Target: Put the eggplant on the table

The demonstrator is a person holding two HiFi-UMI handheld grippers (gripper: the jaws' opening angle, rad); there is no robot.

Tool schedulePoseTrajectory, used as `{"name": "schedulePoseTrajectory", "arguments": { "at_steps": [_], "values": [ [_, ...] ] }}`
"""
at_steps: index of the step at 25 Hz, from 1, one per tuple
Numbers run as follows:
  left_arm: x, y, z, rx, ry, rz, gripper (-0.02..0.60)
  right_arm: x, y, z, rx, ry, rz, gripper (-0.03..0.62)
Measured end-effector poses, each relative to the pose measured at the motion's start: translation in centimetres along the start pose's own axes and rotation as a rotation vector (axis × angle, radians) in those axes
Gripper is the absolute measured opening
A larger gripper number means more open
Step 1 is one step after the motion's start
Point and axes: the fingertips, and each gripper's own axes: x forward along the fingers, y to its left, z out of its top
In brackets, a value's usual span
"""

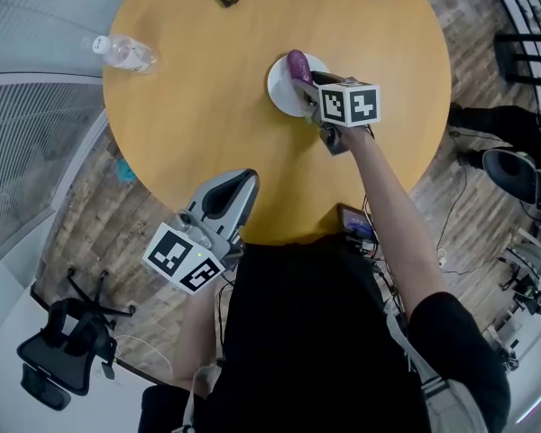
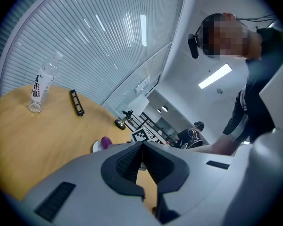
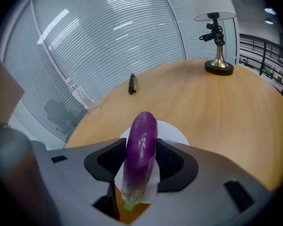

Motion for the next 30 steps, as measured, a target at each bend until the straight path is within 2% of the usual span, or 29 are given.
{"name": "schedulePoseTrajectory", "arguments": {
  "at_steps": [3,8,15,30],
  "values": [
    [-0.1,0.0,0.1,0.003,-0.004,0.000,0.012,-0.2,-0.1,0.1,-0.018,0.000,-0.014,0.196],
    [-0.3,-0.1,0.1,0.006,-0.006,0.000,0.012,0.0,0.6,0.1,-0.023,-0.003,0.024,0.213],
    [-0.5,-0.3,0.0,0.014,-0.009,-0.004,0.012,-0.5,0.1,0.3,-0.029,-0.018,-0.014,0.222],
    [-1.8,-2.3,0.5,0.058,-0.042,-0.014,0.012,-3.3,0.7,1.0,-0.066,-0.044,-0.029,0.222]
  ]
}}
